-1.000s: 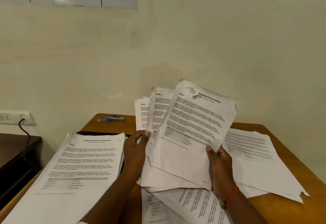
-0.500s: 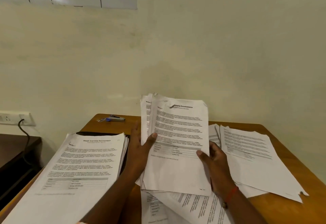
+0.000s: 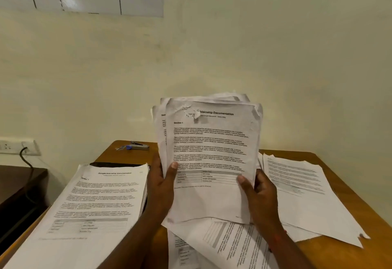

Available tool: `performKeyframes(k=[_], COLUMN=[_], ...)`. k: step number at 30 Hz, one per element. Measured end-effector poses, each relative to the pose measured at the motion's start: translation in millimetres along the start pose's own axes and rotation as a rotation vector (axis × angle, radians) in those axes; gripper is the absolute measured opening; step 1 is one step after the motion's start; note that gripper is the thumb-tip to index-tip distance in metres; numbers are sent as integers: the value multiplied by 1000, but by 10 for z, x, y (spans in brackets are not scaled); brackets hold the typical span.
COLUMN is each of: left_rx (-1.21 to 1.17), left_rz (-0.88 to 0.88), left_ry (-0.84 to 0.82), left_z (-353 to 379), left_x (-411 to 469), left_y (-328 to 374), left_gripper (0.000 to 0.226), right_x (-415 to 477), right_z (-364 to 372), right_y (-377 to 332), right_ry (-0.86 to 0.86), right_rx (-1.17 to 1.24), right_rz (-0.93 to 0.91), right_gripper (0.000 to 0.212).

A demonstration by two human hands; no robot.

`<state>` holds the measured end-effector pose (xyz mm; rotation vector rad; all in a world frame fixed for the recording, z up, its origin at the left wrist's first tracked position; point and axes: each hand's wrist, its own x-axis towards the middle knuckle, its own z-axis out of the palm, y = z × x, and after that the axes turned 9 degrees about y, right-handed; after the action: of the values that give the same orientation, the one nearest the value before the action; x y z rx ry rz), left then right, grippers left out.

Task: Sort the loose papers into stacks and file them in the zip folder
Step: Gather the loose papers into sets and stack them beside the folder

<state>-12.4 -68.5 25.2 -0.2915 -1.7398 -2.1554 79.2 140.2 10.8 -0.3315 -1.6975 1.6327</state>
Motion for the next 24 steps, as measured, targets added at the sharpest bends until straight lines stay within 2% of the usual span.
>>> performKeyframes(k=[4,8,13,16,19,22,24], left_rx=[31,12,54,52,81,161,168], left_rz=[96,162,107,66,58,32,31], left_ry=[52,-10,-71,-143,-73,-10,-32], left_z=[7,4,51,53,72,90,74], left_x=[-24,-19,-27,-38,-56,-79,-81], left_y=[40,35,35,-10,-26,-47,-73], left_gripper=[54,40,36,40,40,41,35], right_x=[-24,-21,-23,-57,-82,-83,-107], right_z=[47,46,69,56,52,69,68], right_y=[-49,39,5,-11,-66,-14,16], right_ry=[16,10,10,1,41,45,49], right_rx=[-73,-49,51,88,69,5,-36], right_rz=[-98,-100,-41,-41,-133,-129,-118], right_gripper=[24,46,24,22,16,20,25])
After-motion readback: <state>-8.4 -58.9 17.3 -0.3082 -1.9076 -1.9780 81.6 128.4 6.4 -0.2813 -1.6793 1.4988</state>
